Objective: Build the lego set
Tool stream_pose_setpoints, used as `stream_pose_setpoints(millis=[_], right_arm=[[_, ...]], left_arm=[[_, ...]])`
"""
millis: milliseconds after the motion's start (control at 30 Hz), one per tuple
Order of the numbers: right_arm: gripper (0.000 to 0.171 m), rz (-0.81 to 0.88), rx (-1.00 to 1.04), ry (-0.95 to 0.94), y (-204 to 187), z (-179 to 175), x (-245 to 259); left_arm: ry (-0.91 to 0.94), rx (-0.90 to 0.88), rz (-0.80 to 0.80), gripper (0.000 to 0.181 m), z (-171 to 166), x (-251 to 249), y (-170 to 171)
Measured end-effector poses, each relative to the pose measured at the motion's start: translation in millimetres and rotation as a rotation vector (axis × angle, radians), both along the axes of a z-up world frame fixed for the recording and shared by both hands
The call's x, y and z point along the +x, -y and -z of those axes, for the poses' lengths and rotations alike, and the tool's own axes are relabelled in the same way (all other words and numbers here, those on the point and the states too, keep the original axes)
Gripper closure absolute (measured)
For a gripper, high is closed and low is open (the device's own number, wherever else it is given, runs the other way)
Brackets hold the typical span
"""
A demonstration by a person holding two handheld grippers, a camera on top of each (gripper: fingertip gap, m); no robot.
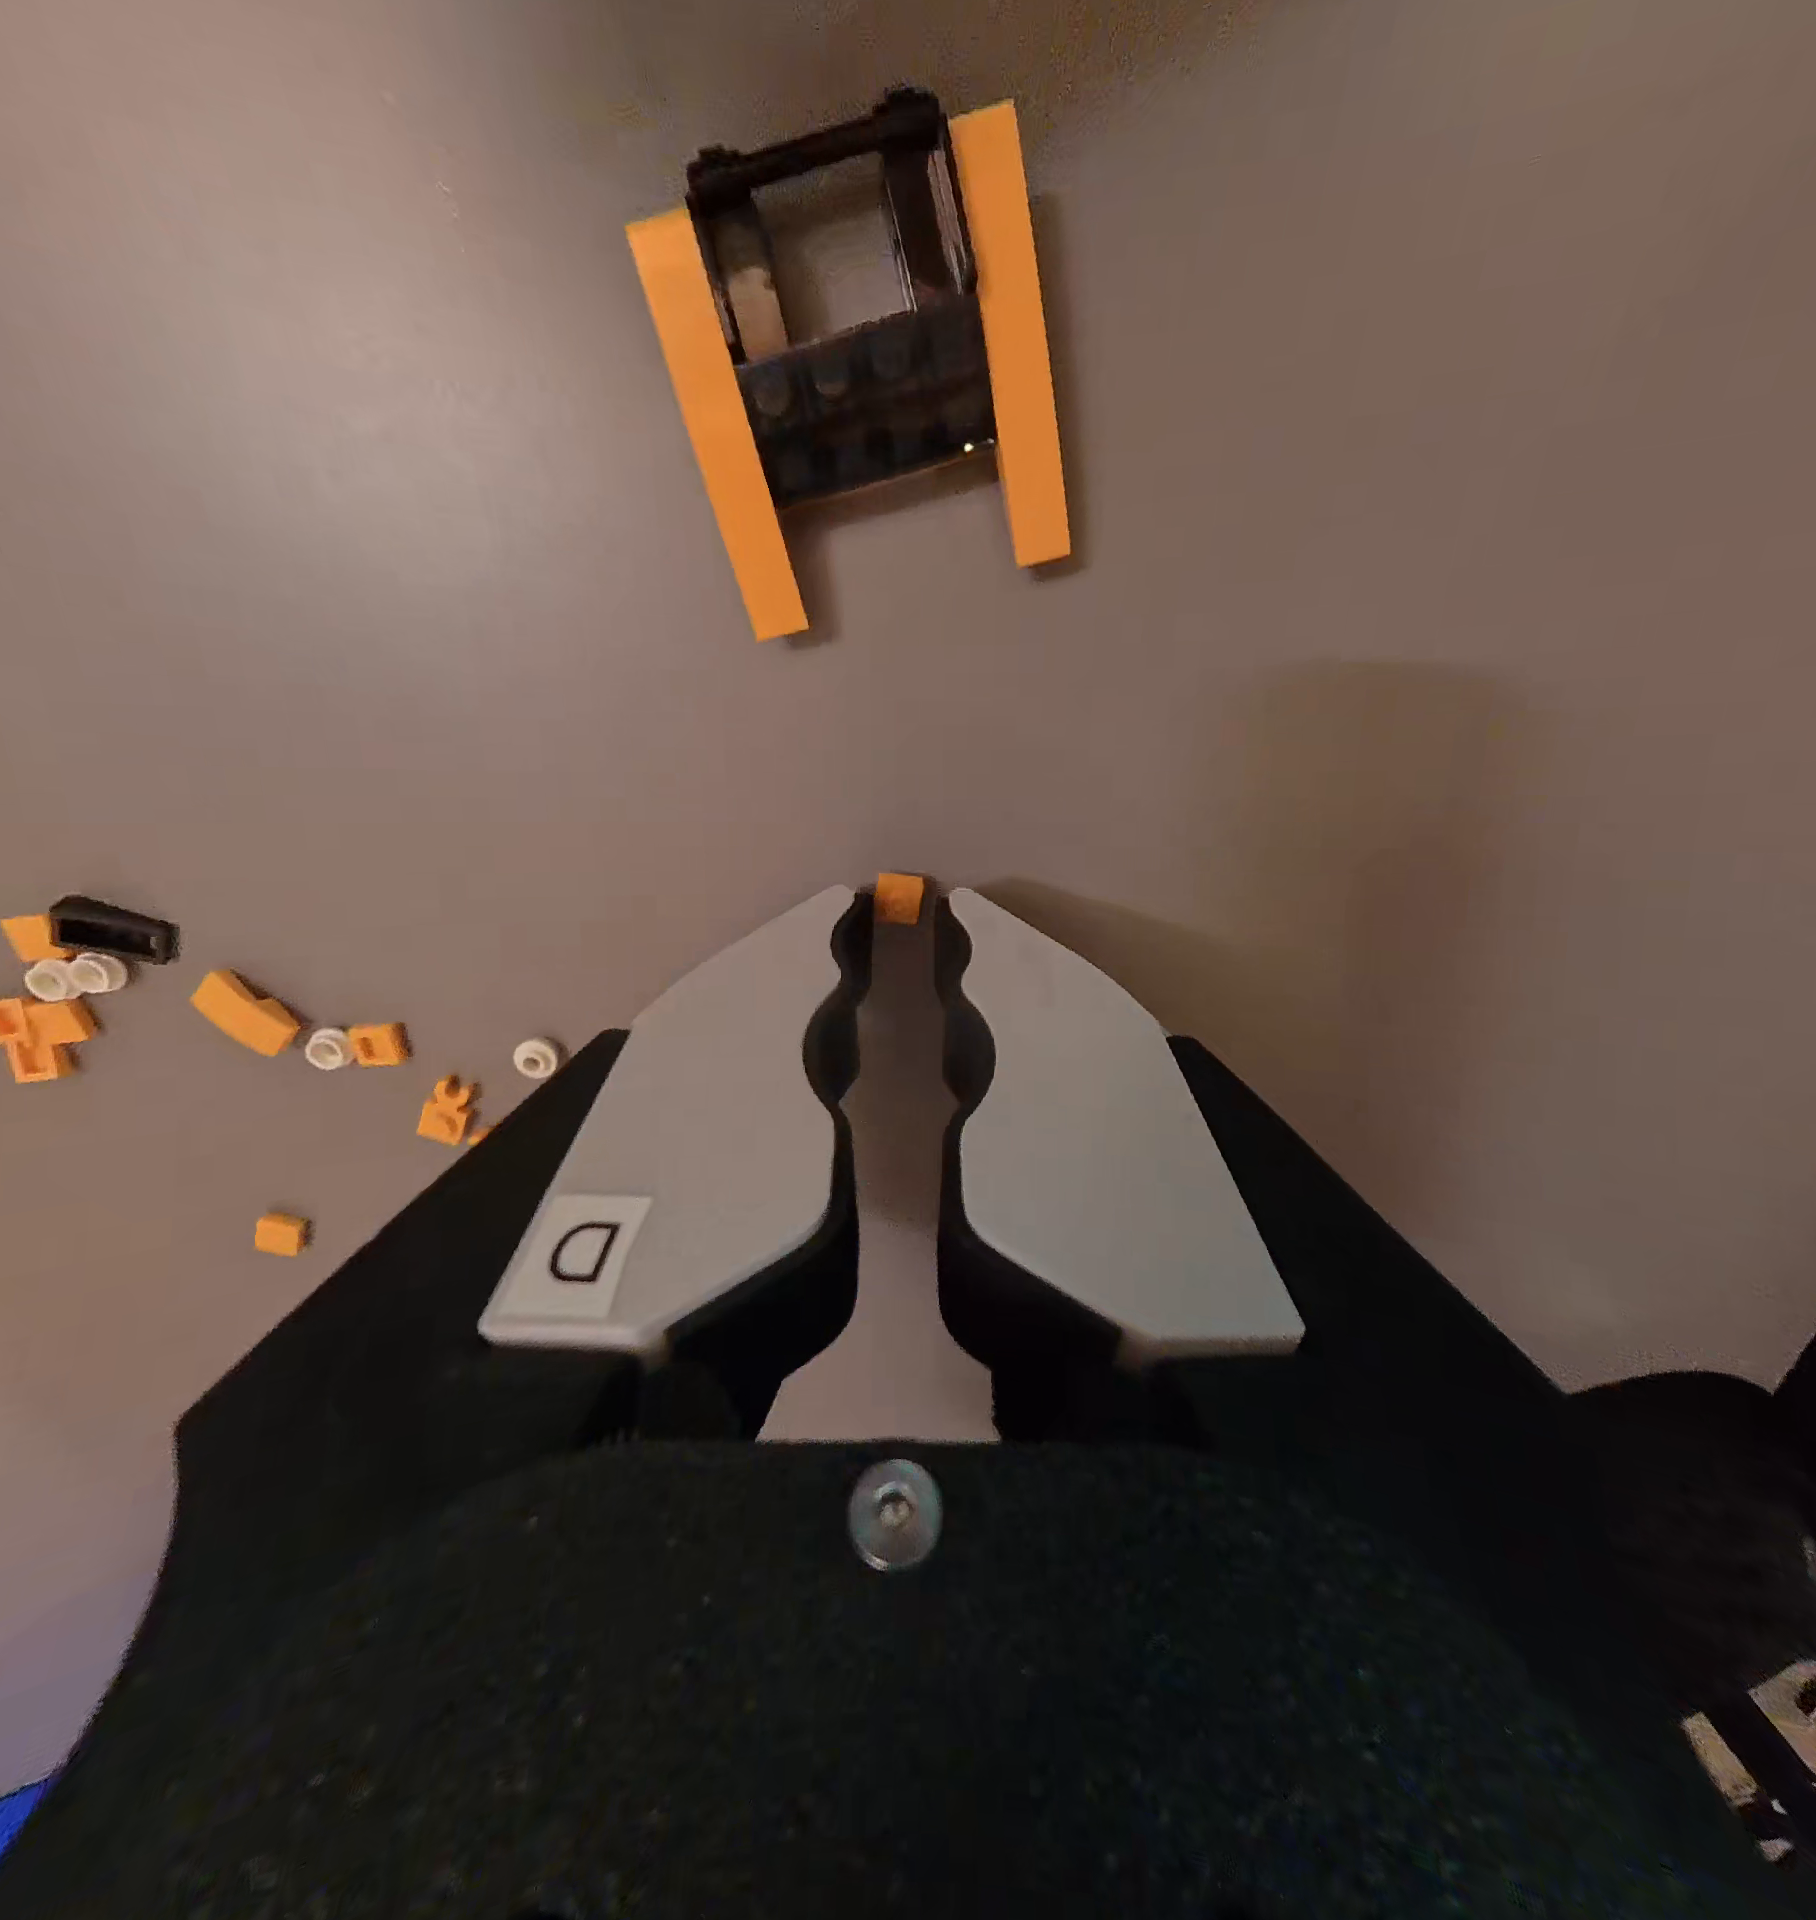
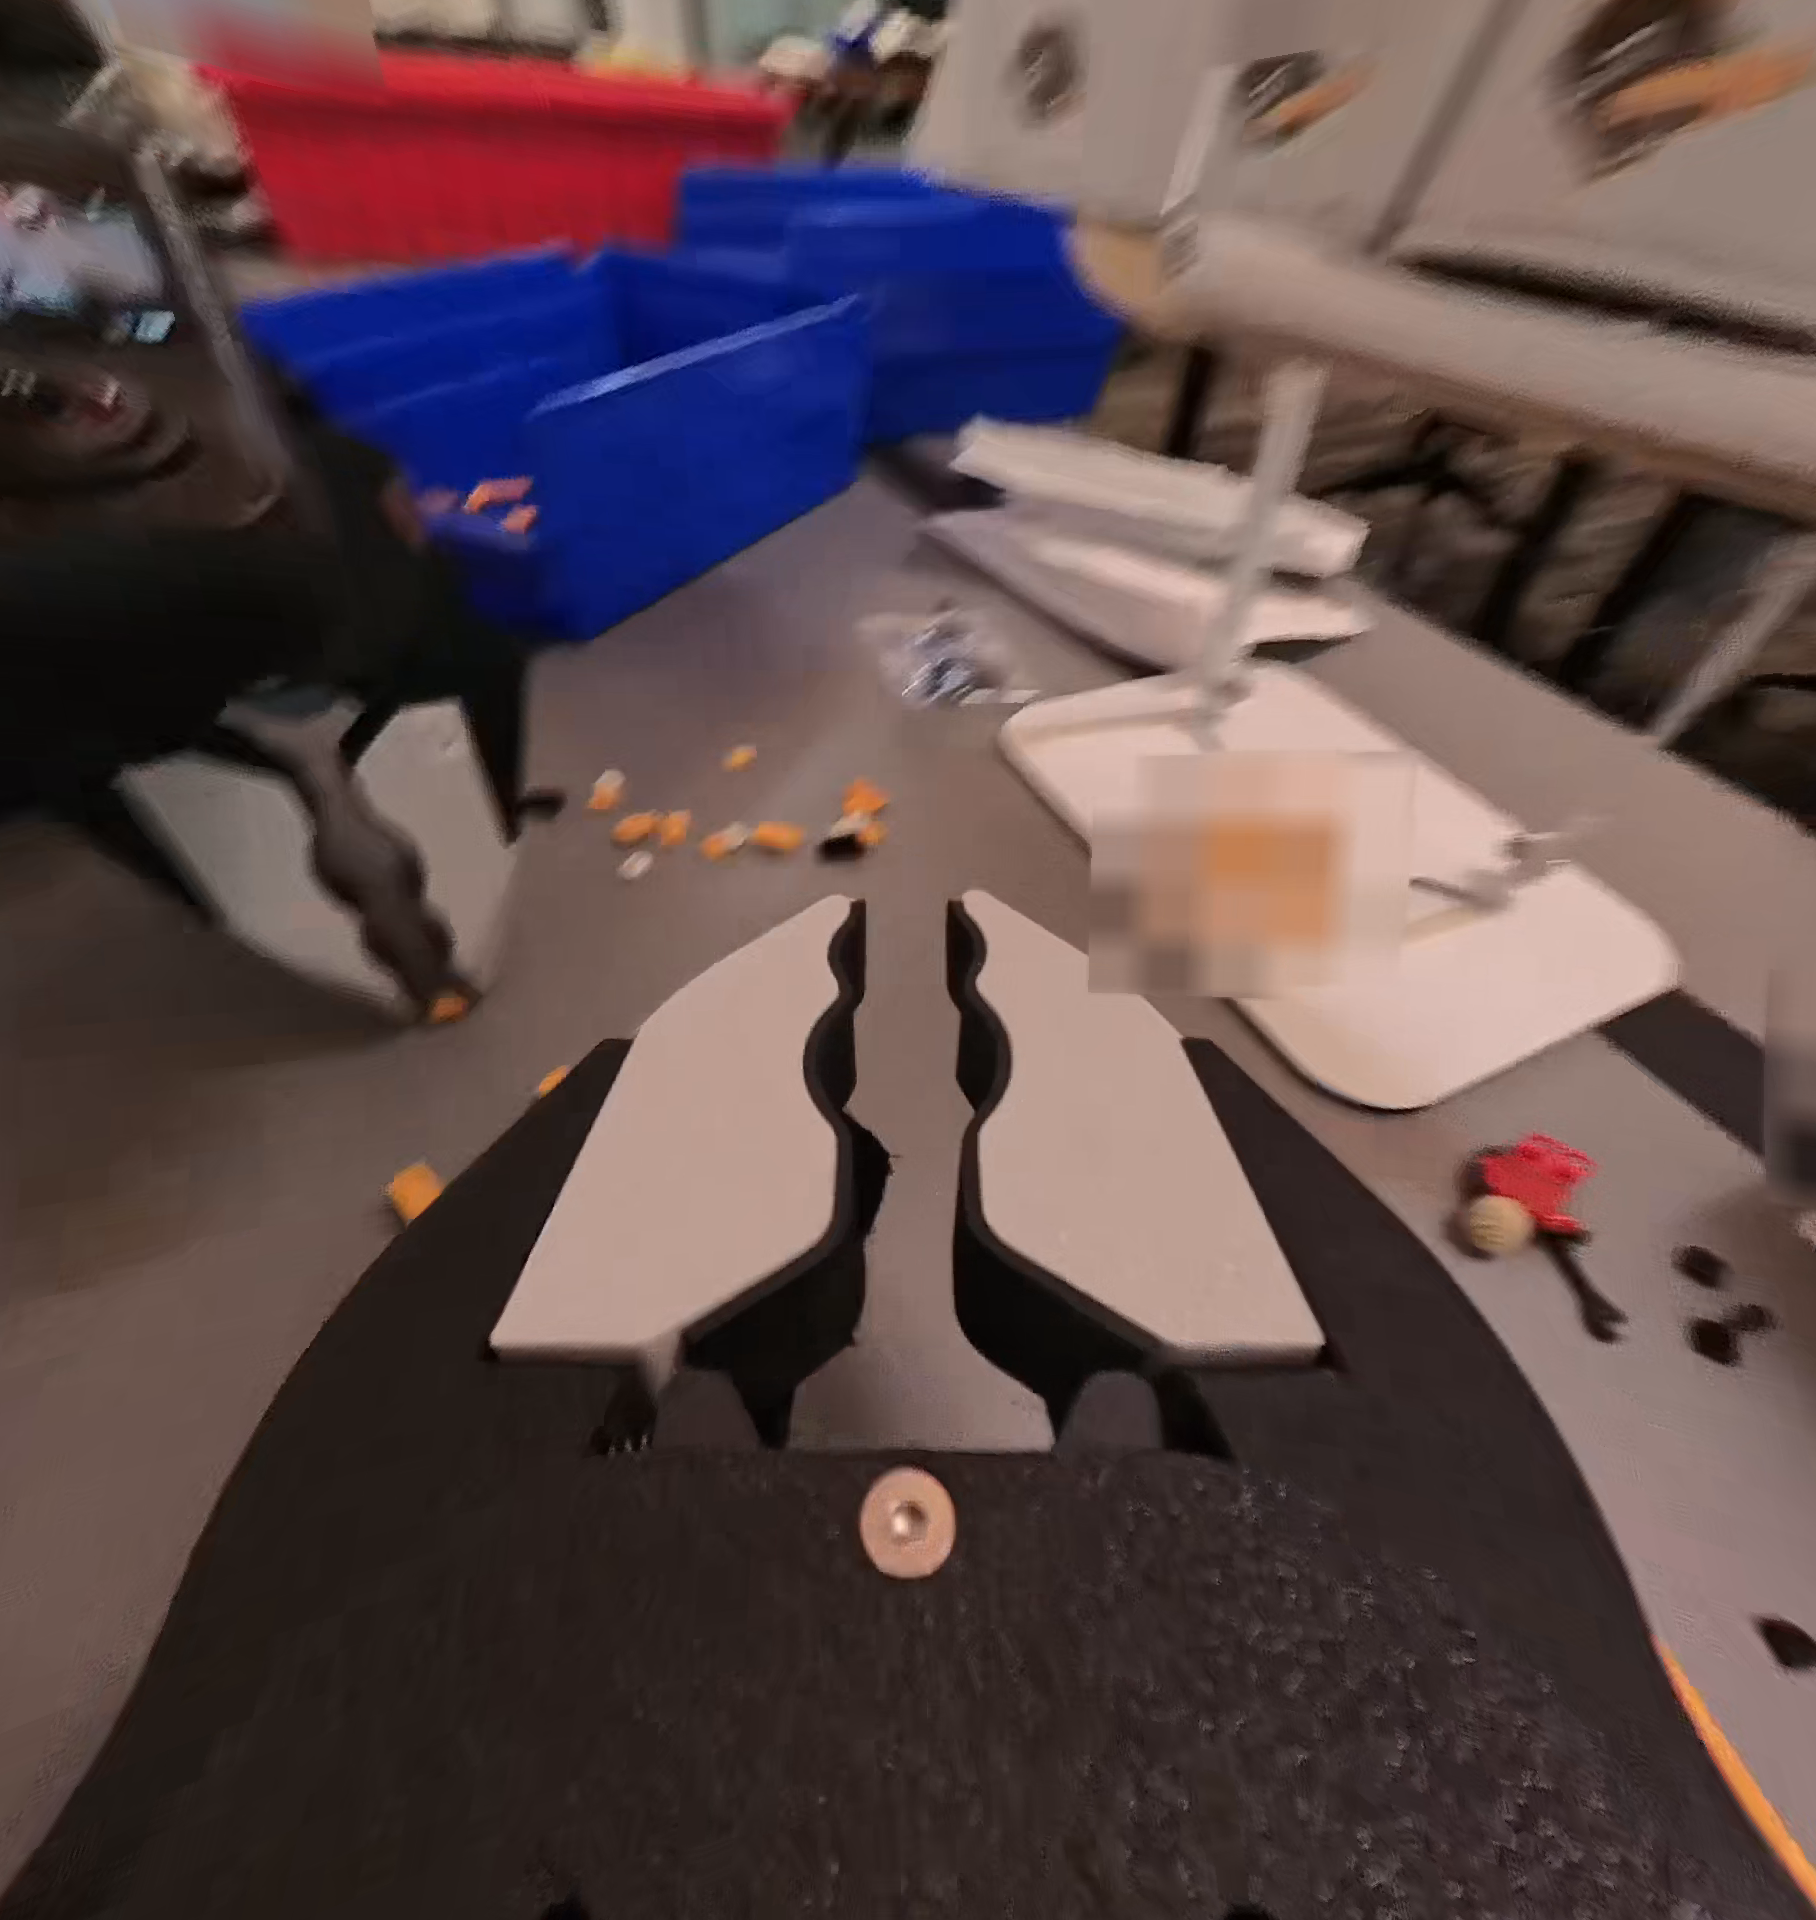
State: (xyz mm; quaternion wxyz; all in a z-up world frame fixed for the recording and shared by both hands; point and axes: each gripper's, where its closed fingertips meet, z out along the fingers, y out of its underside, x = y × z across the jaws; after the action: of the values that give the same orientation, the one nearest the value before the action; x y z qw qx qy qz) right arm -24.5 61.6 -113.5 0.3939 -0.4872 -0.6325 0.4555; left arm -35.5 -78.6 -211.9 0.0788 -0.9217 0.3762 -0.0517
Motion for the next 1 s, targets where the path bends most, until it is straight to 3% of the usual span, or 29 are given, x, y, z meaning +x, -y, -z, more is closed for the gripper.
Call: stream_pose_setpoints(millis=[200,333,433,533,767,1000], right_arm=[[0.129,-0.287,0.070,0.267,47.5,46.2,17.9],[0.109,-0.373,0.087,0.364,64.6,60.8,26.8],[0.109,-0.350,0.084,0.351,61.4,59.0,23.8],[0.112,-0.310,0.073,0.323,53.4,55.2,20.1],[0.115,-0.276,0.073,0.297,49.2,52.9,15.1],[0.117,-0.255,0.065,0.281,45.6,51.1,12.5]], left_arm=[[0.042,0.052,-0.012,0.160,-6.0,0.6,-2.6],[0.063,0.132,-0.096,0.159,-29.2,-23.6,-6.0],[0.003,0.169,-0.210,0.164,-36.6,-62.8,-4.0],[-0.009,0.153,-0.268,0.181,-30.7,-81.3,8.6],[0.013,0.101,-0.341,0.181,-5.1,-88.3,28.8],[0.014,0.123,-0.382,0.181,2.4,-95.6,12.4]])
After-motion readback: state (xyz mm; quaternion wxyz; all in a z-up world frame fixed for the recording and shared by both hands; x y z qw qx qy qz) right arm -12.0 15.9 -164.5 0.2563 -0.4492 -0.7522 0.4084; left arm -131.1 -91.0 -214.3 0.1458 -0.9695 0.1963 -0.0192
